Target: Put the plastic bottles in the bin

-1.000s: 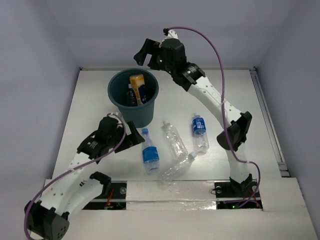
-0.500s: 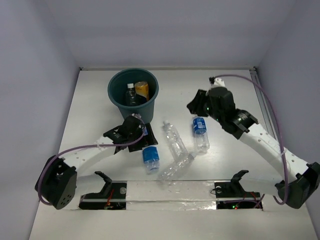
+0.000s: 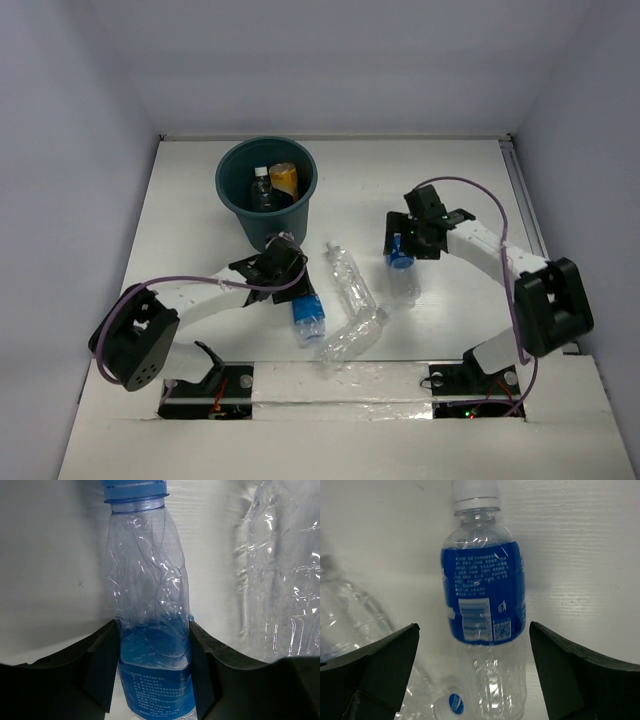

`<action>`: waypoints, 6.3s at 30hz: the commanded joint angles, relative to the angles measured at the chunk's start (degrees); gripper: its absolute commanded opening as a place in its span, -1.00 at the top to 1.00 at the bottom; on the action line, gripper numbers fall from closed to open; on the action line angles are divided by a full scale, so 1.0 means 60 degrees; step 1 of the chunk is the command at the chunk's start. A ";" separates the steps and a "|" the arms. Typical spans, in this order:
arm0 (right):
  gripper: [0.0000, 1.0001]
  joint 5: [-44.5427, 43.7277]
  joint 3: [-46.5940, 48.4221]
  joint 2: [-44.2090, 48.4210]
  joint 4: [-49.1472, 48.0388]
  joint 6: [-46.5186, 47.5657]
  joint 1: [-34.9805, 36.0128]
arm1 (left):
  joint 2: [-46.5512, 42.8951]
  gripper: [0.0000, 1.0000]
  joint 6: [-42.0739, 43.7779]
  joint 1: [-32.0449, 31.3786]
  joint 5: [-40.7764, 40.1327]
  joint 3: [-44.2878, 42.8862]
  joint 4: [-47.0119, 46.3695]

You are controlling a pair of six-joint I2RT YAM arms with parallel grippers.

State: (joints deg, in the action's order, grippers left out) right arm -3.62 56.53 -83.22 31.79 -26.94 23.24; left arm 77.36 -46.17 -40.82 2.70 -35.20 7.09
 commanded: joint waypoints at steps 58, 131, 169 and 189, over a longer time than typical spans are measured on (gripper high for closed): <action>-0.06 -0.0700 0.8608 -0.2591 -0.3570 -0.2498 0.3273 | -0.2945 -0.94 0.4607 0.1764 -0.5831 -0.7287 0.1949; -1.00 0.2244 -0.4193 0.6107 0.0019 -0.4796 0.4124 | 0.2358 0.07 -0.1242 -0.3025 -0.4025 -0.5104 0.0693; -0.39 0.0912 -0.2245 -0.0047 -0.2252 -0.5588 0.4124 | -0.1674 0.12 0.3916 0.0386 -0.6413 -0.8534 0.1795; 0.03 -0.2706 0.3771 0.1965 0.0414 -0.2792 0.4124 | -0.1863 0.16 0.6201 0.1997 -0.7409 -0.6014 -0.0713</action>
State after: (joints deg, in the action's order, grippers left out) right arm -13.15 70.39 -68.66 32.42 -50.19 47.72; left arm 69.56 -11.64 -30.94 -39.53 -71.85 9.17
